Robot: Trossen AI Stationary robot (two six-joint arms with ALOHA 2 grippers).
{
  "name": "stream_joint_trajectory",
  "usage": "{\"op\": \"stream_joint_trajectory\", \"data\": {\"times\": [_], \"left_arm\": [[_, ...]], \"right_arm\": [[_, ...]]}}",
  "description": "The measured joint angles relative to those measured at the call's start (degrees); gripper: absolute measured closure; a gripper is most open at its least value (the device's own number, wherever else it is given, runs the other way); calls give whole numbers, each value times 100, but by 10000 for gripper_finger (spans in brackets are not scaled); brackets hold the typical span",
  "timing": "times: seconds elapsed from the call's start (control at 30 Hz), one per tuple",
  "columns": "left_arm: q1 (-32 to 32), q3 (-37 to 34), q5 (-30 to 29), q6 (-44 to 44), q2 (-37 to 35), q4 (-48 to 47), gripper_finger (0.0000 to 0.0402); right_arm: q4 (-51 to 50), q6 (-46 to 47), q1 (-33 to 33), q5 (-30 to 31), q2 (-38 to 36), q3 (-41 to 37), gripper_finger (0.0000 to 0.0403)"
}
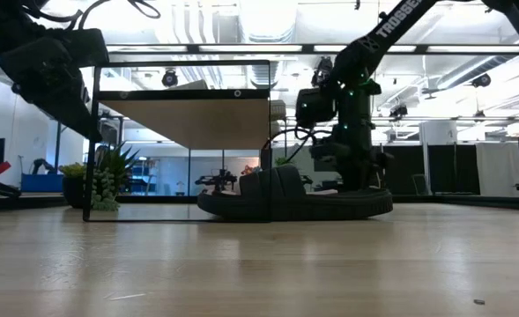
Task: Pick and place slides into the shelf
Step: Adjust the black slides under the shelf
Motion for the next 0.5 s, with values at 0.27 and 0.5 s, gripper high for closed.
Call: {"op": "stream_joint_trajectory", "data": {"times": [0.27, 0.5], "left_arm": [[1, 2, 18, 5, -73, -118, 402], [-1, 1, 23, 7, -103, -146, 402]], "right_arm": [[274, 654, 333, -259, -4, -7, 394], [290, 972, 333, -388, -10, -7, 394]]}}
